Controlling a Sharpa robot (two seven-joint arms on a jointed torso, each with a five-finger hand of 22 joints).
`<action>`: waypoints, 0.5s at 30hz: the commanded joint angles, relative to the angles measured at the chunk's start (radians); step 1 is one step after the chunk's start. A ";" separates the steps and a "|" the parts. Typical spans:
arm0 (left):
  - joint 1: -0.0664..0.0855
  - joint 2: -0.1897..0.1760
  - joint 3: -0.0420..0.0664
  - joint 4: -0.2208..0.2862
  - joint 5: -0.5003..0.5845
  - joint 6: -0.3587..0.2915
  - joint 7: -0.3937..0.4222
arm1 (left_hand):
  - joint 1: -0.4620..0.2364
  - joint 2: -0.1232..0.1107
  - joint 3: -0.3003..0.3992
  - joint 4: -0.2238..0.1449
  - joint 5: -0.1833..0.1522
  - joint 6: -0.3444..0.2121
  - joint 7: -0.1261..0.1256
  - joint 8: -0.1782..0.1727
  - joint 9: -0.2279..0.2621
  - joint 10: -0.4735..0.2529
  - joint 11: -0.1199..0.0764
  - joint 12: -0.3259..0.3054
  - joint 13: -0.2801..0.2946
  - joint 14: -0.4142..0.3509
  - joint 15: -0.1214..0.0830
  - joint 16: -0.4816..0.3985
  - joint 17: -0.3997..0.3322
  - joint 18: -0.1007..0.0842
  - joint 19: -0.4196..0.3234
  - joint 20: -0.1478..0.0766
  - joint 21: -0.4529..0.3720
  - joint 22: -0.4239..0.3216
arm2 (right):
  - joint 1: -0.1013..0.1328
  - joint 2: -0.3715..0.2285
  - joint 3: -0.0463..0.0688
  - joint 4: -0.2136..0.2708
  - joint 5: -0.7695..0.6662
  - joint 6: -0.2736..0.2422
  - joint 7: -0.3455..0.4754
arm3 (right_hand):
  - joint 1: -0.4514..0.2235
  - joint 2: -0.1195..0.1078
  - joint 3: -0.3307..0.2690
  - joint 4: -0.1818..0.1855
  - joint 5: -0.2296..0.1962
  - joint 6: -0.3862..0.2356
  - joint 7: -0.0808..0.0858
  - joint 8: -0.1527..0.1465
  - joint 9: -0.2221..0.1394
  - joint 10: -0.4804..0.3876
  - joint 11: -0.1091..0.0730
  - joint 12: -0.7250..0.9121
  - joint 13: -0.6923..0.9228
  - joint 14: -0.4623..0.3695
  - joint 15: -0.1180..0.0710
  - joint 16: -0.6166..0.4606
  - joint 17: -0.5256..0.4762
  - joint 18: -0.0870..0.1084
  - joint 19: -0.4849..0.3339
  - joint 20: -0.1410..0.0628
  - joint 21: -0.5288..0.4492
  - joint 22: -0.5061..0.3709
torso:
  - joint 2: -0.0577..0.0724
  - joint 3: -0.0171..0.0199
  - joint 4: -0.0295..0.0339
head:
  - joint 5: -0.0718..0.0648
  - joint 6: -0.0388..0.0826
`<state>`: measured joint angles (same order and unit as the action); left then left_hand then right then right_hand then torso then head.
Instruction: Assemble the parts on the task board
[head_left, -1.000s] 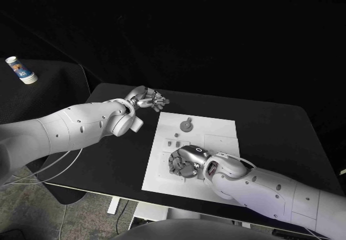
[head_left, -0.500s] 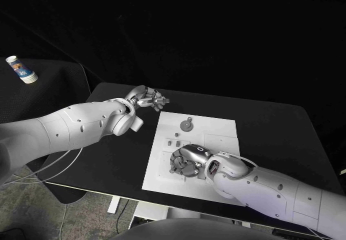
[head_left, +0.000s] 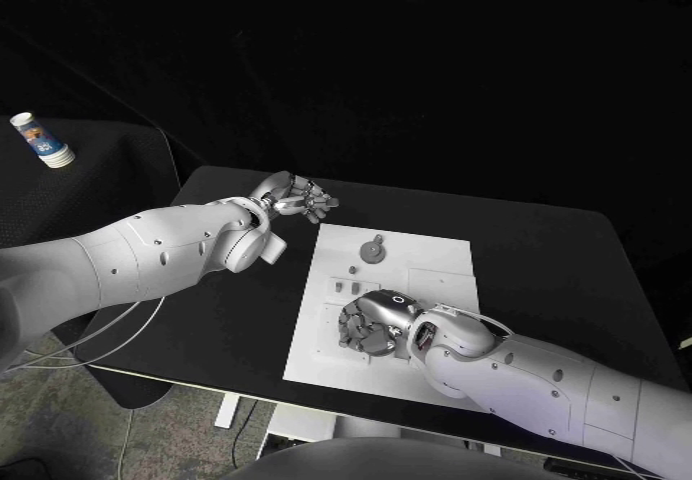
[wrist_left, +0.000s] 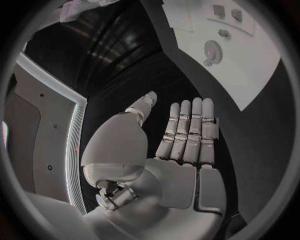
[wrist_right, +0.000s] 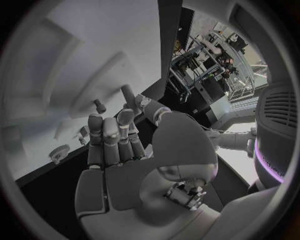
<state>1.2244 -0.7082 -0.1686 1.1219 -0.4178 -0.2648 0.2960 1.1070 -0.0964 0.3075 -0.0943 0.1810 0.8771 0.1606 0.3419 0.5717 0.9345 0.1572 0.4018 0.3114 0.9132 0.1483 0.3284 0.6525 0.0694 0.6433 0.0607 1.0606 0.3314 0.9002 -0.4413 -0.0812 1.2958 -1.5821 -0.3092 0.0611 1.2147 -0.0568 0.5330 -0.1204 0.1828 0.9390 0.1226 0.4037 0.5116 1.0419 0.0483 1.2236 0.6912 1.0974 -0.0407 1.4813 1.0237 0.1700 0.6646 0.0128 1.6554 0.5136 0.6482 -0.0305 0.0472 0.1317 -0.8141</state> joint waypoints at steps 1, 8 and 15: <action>0.001 0.002 0.001 0.001 0.005 0.010 0.007 | 0.000 0.008 -0.003 0.004 0.003 0.007 -0.003 0.003 0.002 0.007 -0.001 -0.006 0.002 0.009 0.001 -0.004 -0.001 0.012 -0.009 0.000 -0.004 0.000 | -0.007 -0.003 -0.006 -0.009 -0.030 0.038 -0.030 | 0.005 0.009 0.002 -0.002 0.004 0.085 0.018 0.014 0.022 0.004 0.002 -0.001 -0.001 0.000 -0.008 0.003 -0.002 0.006 0.007 0.001 0.106 0.000 | 0.000 -0.0001 0.0010 | 0.000 0.001; 0.001 0.002 0.001 0.001 0.005 0.011 0.007 | 0.000 0.008 -0.003 0.004 0.003 0.007 -0.003 0.003 0.002 0.007 -0.001 -0.006 0.002 0.009 0.001 -0.004 -0.002 0.012 -0.009 0.000 -0.004 0.000 | -0.009 -0.003 -0.006 -0.007 -0.033 0.028 -0.029 | 0.006 0.009 0.002 -0.002 0.004 0.085 0.017 0.014 0.022 0.004 0.002 -0.001 -0.002 0.000 -0.008 0.003 -0.002 0.006 0.007 0.001 0.106 0.000 | 0.000 -0.0002 0.0001 | 0.000 0.001; 0.001 0.002 0.001 0.000 0.005 0.011 0.007 | 0.000 0.008 -0.003 0.004 0.003 0.007 -0.003 0.002 0.002 0.007 -0.001 -0.006 0.002 0.009 0.001 -0.004 -0.002 0.012 -0.009 0.000 -0.004 0.000 | -0.012 -0.003 -0.006 -0.002 -0.033 0.013 -0.024 | 0.006 0.009 0.002 -0.003 0.005 0.085 0.017 0.014 0.022 0.004 0.002 -0.001 -0.002 0.000 -0.008 0.003 -0.002 0.006 0.007 0.001 0.106 0.000 | 0.000 0.0005 0.0002 | -0.001 0.002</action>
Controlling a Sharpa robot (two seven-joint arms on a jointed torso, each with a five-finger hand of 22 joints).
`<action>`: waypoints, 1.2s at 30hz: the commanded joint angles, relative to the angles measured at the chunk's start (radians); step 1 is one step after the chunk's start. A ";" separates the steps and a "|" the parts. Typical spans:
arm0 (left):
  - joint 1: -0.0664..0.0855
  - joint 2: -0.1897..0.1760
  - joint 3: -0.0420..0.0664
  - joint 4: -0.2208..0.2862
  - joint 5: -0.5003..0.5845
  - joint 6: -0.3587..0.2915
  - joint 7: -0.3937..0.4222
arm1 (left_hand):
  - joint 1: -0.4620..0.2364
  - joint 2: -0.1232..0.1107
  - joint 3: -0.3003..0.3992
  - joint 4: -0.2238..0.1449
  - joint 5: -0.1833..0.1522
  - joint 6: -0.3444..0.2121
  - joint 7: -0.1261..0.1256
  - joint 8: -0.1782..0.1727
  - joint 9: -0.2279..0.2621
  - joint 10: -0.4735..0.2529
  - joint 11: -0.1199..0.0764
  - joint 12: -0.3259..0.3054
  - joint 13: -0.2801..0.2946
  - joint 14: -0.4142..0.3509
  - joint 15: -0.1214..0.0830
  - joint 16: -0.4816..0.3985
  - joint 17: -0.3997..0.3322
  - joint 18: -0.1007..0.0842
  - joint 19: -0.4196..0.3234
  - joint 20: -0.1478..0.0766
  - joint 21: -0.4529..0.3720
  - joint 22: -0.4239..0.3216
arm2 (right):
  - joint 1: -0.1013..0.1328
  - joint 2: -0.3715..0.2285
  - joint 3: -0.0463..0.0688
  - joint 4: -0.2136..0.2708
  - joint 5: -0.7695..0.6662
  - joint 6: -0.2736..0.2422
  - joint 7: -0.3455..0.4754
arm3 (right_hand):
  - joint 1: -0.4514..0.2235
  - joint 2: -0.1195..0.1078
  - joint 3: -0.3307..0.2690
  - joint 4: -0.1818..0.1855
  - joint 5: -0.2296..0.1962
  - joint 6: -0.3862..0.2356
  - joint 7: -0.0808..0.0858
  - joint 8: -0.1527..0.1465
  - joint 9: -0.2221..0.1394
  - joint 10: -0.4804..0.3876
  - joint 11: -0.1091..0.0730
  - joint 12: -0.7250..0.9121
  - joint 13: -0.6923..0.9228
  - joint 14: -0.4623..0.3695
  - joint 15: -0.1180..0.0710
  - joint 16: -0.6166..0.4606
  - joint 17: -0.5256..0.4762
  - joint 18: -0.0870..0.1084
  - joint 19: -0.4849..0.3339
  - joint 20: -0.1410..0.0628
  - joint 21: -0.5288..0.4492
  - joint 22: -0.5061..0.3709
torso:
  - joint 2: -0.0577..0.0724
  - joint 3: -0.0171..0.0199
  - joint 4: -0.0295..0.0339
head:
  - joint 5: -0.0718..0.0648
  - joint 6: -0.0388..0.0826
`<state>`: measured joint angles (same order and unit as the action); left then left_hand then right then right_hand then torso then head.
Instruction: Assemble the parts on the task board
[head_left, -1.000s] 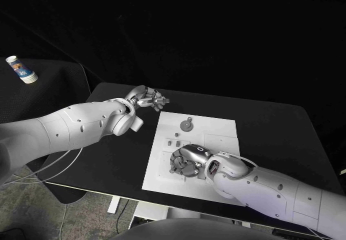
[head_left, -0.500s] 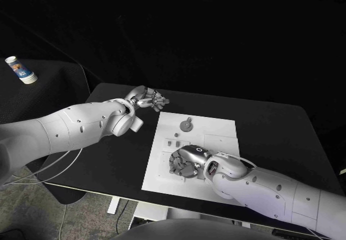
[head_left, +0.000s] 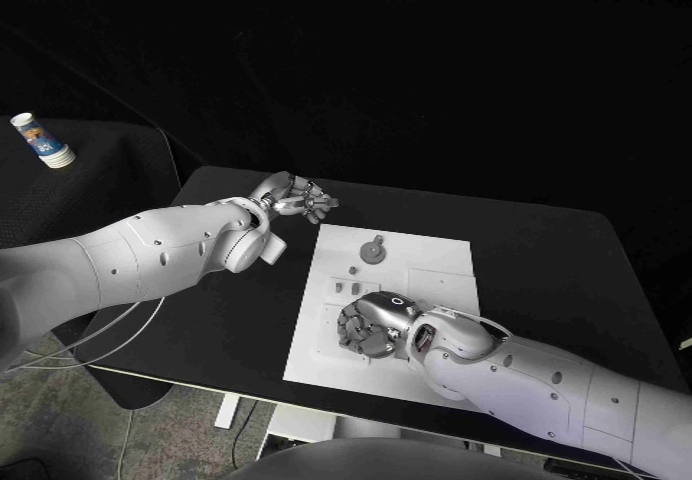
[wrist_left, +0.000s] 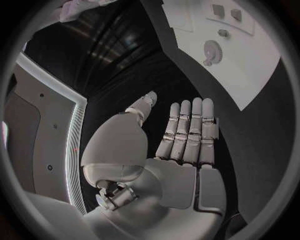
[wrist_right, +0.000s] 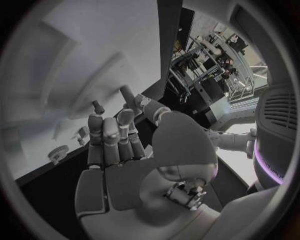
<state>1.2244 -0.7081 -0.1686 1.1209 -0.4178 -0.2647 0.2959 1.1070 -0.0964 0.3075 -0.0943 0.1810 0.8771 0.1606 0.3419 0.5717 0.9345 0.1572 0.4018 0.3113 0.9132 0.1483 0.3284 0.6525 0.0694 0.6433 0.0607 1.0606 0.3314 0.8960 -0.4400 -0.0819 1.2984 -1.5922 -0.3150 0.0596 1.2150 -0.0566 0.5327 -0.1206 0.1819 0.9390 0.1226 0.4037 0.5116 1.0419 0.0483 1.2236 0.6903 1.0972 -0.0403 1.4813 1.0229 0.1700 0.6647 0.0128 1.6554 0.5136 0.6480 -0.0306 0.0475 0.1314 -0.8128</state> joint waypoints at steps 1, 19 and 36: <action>0.001 0.002 0.001 0.001 0.005 0.011 0.007 | 0.000 0.008 -0.003 0.004 0.003 0.007 -0.003 0.002 0.002 0.007 -0.001 -0.006 0.002 0.009 0.001 -0.004 -0.002 0.012 -0.009 0.000 -0.004 0.000 | -0.008 -0.005 -0.006 -0.003 -0.023 0.017 -0.022 | 0.006 0.009 0.003 -0.003 0.006 0.086 0.017 0.014 0.022 0.004 0.002 -0.001 -0.001 0.000 -0.008 0.003 -0.001 0.006 0.007 0.001 0.106 0.000 | 0.000 0.0006 -0.0001 | -0.001 0.001; 0.001 0.003 0.001 -0.002 0.005 0.013 0.002 | 0.000 0.008 -0.003 0.005 0.003 0.007 -0.003 0.002 0.002 0.008 -0.001 -0.007 0.002 0.009 0.001 -0.005 -0.002 0.012 -0.009 0.000 -0.004 0.000 | -0.015 -0.018 -0.005 0.014 0.025 -0.020 0.004 | 0.007 0.009 0.004 -0.004 0.006 0.086 0.017 0.014 0.022 0.005 0.002 -0.002 -0.001 0.000 -0.008 0.002 -0.001 0.006 0.007 0.001 0.106 0.000 | 0.000 0.0004 0.0003 | -0.004 0.001; 0.001 0.002 0.001 -0.004 0.005 0.013 0.001 | -0.001 0.009 -0.004 0.005 0.003 0.007 -0.003 0.002 0.001 0.007 -0.001 -0.008 0.002 0.009 0.001 -0.006 -0.002 0.011 -0.009 0.000 -0.004 0.000 | -0.021 -0.021 -0.004 0.002 0.075 -0.091 0.041 | 0.008 0.009 0.005 -0.005 0.006 0.086 0.017 0.014 0.022 0.005 0.002 -0.002 -0.002 0.000 -0.009 0.002 -0.001 0.007 0.007 0.001 0.106 0.000 | 0.000 0.0007 -0.0001 | -0.007 0.004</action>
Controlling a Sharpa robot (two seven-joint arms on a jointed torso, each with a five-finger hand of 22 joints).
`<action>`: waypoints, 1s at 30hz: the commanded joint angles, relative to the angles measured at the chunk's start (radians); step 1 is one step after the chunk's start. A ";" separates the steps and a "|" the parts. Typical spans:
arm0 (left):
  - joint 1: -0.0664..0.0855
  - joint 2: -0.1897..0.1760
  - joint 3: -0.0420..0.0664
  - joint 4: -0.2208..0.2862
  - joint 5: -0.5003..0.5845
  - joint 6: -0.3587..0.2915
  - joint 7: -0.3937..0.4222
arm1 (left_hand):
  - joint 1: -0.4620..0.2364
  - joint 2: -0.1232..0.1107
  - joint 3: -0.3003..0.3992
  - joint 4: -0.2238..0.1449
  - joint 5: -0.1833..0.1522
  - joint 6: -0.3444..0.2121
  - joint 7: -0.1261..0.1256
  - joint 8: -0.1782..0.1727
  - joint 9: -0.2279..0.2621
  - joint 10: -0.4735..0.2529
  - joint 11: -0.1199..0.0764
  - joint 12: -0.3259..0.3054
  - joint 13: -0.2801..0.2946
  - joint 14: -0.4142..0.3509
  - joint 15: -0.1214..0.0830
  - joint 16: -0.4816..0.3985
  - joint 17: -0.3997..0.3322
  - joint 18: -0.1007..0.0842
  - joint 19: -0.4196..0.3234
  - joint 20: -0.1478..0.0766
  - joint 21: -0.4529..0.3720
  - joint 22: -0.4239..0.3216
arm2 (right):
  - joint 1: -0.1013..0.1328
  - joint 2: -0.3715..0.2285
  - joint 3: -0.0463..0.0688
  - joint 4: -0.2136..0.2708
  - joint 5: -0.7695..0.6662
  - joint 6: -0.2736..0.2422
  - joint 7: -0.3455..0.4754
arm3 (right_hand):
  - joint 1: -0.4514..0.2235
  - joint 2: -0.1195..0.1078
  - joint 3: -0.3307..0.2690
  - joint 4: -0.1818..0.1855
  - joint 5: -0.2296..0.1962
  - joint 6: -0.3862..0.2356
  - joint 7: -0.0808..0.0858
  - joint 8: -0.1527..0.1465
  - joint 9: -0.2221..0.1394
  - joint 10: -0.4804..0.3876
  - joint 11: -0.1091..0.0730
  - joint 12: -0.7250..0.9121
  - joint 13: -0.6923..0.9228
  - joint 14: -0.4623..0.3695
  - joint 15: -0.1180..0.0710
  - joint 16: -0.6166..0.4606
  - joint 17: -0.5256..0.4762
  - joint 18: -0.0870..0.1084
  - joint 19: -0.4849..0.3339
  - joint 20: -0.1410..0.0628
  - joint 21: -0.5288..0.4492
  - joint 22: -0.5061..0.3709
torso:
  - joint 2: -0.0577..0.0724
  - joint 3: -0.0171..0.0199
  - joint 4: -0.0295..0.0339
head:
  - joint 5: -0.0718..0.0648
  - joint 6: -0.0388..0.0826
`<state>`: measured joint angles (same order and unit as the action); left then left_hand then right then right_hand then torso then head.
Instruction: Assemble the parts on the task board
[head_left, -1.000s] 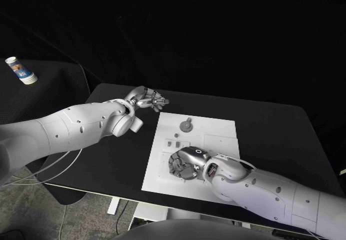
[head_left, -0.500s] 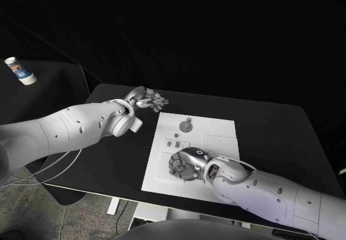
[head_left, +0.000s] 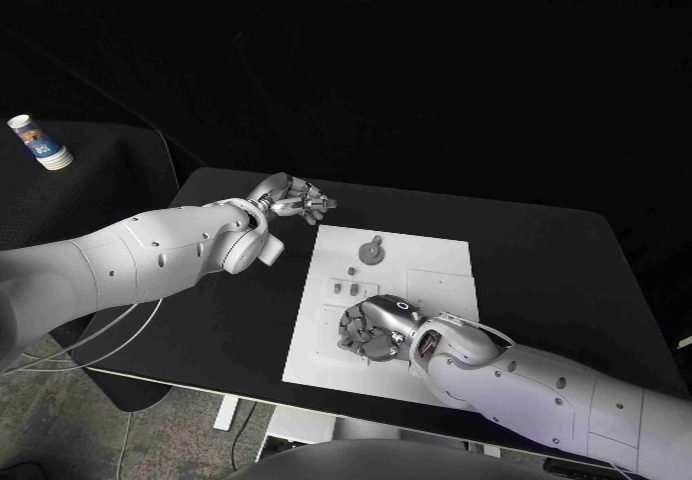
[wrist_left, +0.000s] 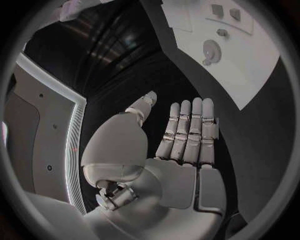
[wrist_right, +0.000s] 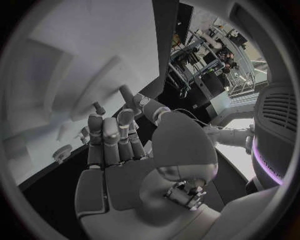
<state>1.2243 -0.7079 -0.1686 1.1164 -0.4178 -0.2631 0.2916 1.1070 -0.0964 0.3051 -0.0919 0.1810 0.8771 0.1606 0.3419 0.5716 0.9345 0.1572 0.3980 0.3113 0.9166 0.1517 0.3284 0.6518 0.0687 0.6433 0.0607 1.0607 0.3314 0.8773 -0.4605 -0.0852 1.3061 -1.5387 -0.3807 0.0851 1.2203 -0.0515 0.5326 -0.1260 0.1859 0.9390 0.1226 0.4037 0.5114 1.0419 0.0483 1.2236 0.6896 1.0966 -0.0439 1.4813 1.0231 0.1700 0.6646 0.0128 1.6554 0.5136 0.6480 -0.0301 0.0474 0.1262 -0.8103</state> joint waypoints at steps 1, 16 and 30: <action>0.001 0.002 0.001 0.000 0.005 0.012 0.005 | -0.001 0.009 -0.001 0.003 0.003 0.007 -0.003 0.002 0.002 0.007 -0.001 -0.004 0.002 0.006 -0.002 -0.006 -0.002 0.012 -0.009 0.000 -0.004 0.000 | -0.002 -0.001 -0.001 -0.008 0.022 -0.028 0.016 | 0.003 0.004 0.005 0.001 0.002 0.086 0.017 0.014 0.023 0.005 0.002 -0.002 -0.001 0.001 -0.005 0.002 -0.002 0.007 0.007 0.001 0.106 0.000 | 0.000 0.0002 0.0000 | -0.001 0.001; 0.001 0.003 0.001 -0.001 0.005 0.015 0.003 | -0.001 0.009 -0.002 0.003 0.003 0.007 -0.003 0.002 0.001 0.007 0.000 -0.005 0.002 0.006 -0.002 -0.007 -0.002 0.012 -0.009 0.000 -0.005 0.000 | -0.008 0.007 -0.001 -0.014 0.025 -0.042 0.026 | 0.004 0.003 0.006 -0.001 0.002 0.086 0.017 0.013 0.023 0.005 0.001 -0.002 -0.001 0.001 -0.005 0.002 -0.002 0.007 0.007 0.000 0.106 0.000 | 0.000 -0.0003 0.0006 | -0.001 0.002; 0.001 0.002 0.001 -0.002 0.005 0.016 0.002 | -0.002 0.010 -0.002 0.004 0.003 0.007 -0.003 0.002 0.001 0.007 0.000 -0.006 0.002 0.006 -0.002 -0.007 -0.002 0.012 -0.009 0.000 -0.005 0.000 | -0.009 0.010 -0.001 -0.003 0.025 -0.048 0.029 | 0.005 0.003 0.006 -0.001 0.002 0.087 0.017 0.013 0.023 0.005 0.001 -0.003 -0.002 0.001 -0.005 0.002 -0.002 0.007 0.007 0.000 0.106 0.000 | 0.000 -0.0005 0.0004 | 0.001 0.003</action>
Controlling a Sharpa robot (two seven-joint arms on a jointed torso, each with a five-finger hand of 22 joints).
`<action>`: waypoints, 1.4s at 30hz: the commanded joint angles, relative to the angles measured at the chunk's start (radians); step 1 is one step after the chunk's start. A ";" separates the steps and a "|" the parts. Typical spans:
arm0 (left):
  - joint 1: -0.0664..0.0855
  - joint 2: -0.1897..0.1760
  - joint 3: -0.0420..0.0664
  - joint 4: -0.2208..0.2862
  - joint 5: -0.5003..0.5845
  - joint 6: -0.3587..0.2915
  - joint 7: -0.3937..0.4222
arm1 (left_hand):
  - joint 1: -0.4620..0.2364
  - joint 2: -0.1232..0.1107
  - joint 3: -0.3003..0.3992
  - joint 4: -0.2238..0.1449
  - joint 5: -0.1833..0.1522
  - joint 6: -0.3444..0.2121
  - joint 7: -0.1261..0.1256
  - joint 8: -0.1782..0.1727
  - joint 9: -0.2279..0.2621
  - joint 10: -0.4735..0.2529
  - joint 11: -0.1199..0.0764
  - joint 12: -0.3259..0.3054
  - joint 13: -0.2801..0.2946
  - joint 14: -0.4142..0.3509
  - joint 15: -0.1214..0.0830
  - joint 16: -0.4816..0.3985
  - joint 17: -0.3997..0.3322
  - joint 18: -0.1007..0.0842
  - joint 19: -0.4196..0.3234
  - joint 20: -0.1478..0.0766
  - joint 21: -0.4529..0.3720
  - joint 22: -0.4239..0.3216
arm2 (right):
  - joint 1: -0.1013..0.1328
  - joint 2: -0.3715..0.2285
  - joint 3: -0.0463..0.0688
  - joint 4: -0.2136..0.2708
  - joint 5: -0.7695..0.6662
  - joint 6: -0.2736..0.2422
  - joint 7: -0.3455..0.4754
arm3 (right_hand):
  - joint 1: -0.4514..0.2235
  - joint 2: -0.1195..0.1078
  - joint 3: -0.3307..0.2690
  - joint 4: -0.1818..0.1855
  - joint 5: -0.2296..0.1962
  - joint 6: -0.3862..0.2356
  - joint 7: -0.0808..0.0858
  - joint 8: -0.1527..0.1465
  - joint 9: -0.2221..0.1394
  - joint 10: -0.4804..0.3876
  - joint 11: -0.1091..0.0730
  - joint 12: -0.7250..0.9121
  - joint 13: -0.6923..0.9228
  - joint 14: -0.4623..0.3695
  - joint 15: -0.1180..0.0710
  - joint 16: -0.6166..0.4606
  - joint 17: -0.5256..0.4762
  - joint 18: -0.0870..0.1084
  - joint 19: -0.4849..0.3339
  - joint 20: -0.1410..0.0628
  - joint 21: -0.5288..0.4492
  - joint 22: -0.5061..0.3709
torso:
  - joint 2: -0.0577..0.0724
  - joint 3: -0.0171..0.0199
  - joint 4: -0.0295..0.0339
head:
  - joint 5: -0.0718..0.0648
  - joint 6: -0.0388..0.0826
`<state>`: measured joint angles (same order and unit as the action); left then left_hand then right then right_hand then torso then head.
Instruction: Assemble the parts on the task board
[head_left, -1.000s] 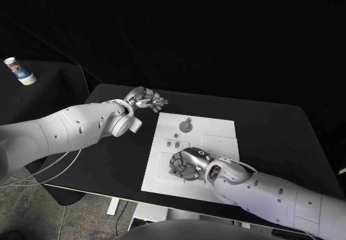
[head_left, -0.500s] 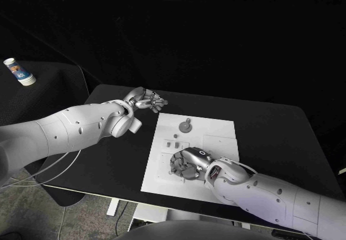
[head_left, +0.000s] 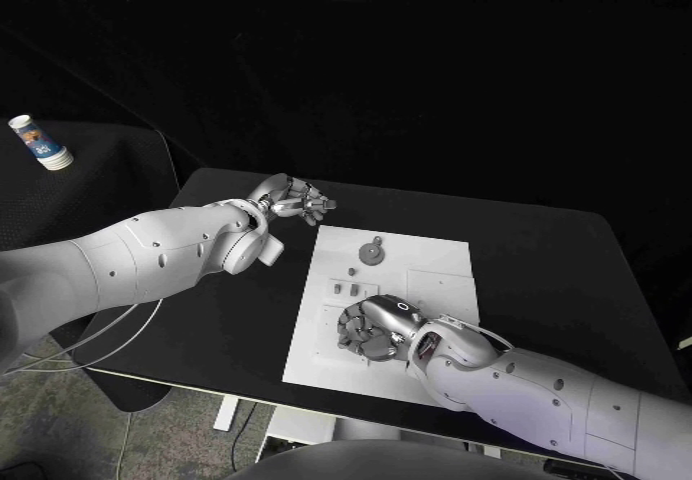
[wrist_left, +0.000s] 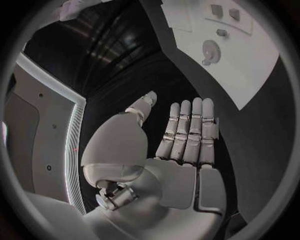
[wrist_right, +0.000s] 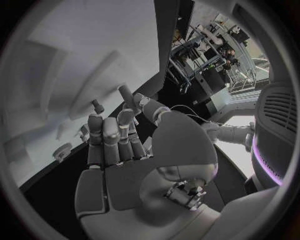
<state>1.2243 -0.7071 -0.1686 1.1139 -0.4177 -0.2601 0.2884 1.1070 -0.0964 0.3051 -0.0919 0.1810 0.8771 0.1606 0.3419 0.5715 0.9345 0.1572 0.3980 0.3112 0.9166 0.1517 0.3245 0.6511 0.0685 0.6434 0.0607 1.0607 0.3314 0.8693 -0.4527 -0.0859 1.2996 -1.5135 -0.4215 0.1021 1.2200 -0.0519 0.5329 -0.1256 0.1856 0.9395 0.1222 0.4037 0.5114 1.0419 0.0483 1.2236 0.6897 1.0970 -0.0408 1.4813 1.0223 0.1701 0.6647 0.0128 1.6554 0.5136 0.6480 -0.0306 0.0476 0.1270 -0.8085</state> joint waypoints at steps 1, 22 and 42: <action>0.001 0.001 0.001 0.001 0.005 0.013 0.005 | -0.002 0.010 -0.002 0.004 0.003 0.007 -0.003 0.001 0.001 0.007 0.000 -0.006 0.002 0.006 -0.002 -0.004 -0.002 0.012 -0.009 0.000 -0.005 0.000 | -0.002 0.002 0.000 0.004 0.000 -0.008 0.012 | 0.005 0.003 0.006 -0.002 0.002 0.086 0.017 0.013 0.023 0.005 0.001 -0.003 -0.002 0.001 -0.008 0.002 -0.001 0.007 0.007 0.000 0.106 0.000 | 0.000 0.0001 0.0000 | 0.000 0.001; 0.001 0.001 0.001 0.001 0.005 0.016 0.004 | -0.003 0.010 -0.002 0.005 0.003 0.006 -0.003 0.001 0.001 0.007 0.000 -0.007 0.002 0.006 -0.002 -0.005 -0.002 0.012 -0.010 0.000 -0.005 0.000 | -0.009 0.017 0.000 -0.032 -0.013 0.025 -0.001 | 0.006 0.002 0.007 -0.003 0.002 0.086 0.017 0.013 0.023 0.005 0.001 -0.003 -0.002 0.001 -0.009 0.001 -0.002 0.007 0.007 0.000 0.106 -0.001 | 0.000 0.0002 0.0003 | 0.000 -0.001; 0.001 0.003 0.001 0.001 0.005 0.016 0.003 | -0.004 0.010 -0.002 0.005 0.003 0.006 -0.003 0.001 0.001 0.007 0.000 -0.008 0.002 0.006 -0.002 -0.005 -0.002 0.012 -0.010 0.000 -0.005 0.000 | -0.009 0.014 0.000 -0.026 -0.024 0.057 -0.010 | -0.007 -0.051 -0.009 -0.002 -0.001 0.051 0.026 -0.015 0.013 -0.003 0.005 -0.012 -0.009 -0.004 -0.007 -0.005 -0.006 0.006 0.004 0.001 0.103 -0.003 | 0.000 -0.0004 -0.0002 | 0.001 -0.004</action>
<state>1.2243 -0.7066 -0.1686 1.1134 -0.4177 -0.2565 0.2848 1.1070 -0.0964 0.3051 -0.0919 0.1810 0.8771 0.1606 0.3419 0.5715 0.9345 0.1572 0.3946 0.3111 0.9166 0.1517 0.3245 0.6503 0.0683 0.6433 0.0607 1.0606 0.3314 0.8623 -0.4377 -0.0843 1.2717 -1.5247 -0.3893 0.0943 1.2210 -0.0903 0.5276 -0.1285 0.1876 0.9427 0.1195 0.4000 0.5189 1.0420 0.0483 1.2159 0.6814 1.0969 -0.0446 1.4813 1.0163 0.1702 0.6646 0.0128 1.6554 0.5114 0.6480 -0.0312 0.0472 0.1281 -0.8126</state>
